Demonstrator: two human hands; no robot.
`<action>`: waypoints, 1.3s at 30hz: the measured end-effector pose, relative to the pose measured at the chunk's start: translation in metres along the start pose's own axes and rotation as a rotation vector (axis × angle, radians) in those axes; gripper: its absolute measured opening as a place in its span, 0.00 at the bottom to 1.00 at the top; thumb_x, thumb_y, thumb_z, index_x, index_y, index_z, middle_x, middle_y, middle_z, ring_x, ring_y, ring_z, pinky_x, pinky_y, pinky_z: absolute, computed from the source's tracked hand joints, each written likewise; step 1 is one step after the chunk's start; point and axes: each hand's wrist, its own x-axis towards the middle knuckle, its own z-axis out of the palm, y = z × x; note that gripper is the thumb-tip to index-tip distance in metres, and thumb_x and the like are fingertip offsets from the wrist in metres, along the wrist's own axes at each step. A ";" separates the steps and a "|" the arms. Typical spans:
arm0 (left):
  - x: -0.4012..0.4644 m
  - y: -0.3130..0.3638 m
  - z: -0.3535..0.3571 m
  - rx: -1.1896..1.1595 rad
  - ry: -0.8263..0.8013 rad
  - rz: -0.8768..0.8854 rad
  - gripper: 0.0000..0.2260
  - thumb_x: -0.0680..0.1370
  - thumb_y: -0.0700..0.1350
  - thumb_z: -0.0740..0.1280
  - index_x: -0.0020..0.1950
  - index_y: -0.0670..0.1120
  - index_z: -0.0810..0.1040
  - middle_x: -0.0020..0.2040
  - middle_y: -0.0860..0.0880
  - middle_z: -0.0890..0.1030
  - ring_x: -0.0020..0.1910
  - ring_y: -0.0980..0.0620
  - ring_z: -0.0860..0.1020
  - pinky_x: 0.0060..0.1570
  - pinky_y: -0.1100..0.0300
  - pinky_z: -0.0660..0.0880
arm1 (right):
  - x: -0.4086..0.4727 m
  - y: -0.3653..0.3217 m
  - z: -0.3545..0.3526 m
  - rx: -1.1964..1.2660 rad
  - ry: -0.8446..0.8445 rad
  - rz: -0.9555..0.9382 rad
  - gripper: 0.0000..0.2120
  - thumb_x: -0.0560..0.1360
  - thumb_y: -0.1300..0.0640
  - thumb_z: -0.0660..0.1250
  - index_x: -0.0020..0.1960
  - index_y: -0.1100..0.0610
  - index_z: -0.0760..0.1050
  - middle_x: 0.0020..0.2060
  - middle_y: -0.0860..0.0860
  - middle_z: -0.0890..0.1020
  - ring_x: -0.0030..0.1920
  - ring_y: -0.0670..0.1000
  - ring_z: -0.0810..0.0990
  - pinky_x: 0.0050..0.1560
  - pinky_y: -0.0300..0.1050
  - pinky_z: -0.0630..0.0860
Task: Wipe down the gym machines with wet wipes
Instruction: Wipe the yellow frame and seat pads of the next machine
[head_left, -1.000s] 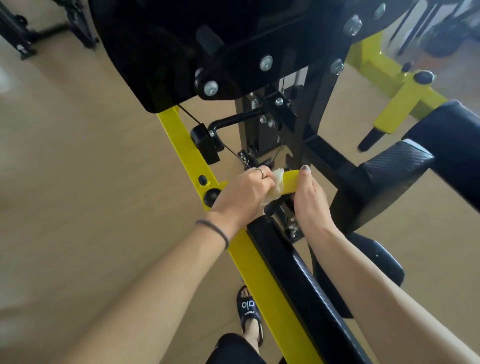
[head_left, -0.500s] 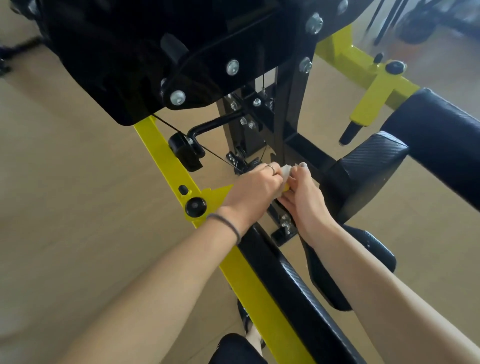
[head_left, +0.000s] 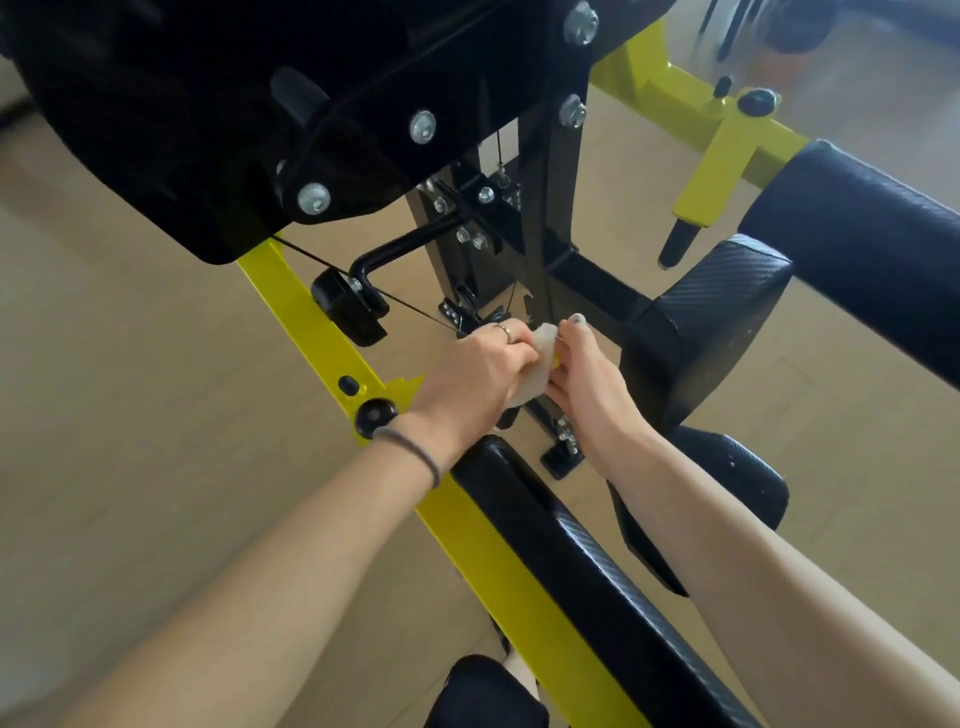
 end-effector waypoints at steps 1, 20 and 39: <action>0.006 0.005 0.004 -0.010 -0.009 0.013 0.06 0.79 0.39 0.69 0.52 0.40 0.85 0.54 0.46 0.83 0.50 0.45 0.81 0.46 0.55 0.78 | 0.000 0.001 -0.001 0.001 -0.002 -0.011 0.20 0.82 0.36 0.52 0.58 0.46 0.76 0.58 0.51 0.82 0.61 0.50 0.80 0.70 0.54 0.73; 0.011 -0.002 0.002 -0.046 -0.025 0.043 0.06 0.79 0.40 0.68 0.52 0.40 0.84 0.53 0.45 0.82 0.50 0.44 0.81 0.44 0.51 0.80 | -0.001 -0.004 0.012 -0.051 0.027 -0.030 0.26 0.82 0.36 0.50 0.67 0.50 0.75 0.56 0.51 0.83 0.59 0.49 0.80 0.68 0.51 0.73; 0.003 0.138 -0.007 -0.143 0.075 -0.460 0.05 0.79 0.44 0.70 0.51 0.46 0.85 0.46 0.51 0.82 0.44 0.52 0.79 0.45 0.63 0.73 | -0.083 -0.003 -0.116 -0.243 -0.187 -0.477 0.20 0.85 0.45 0.55 0.75 0.44 0.68 0.69 0.42 0.76 0.69 0.43 0.73 0.73 0.49 0.69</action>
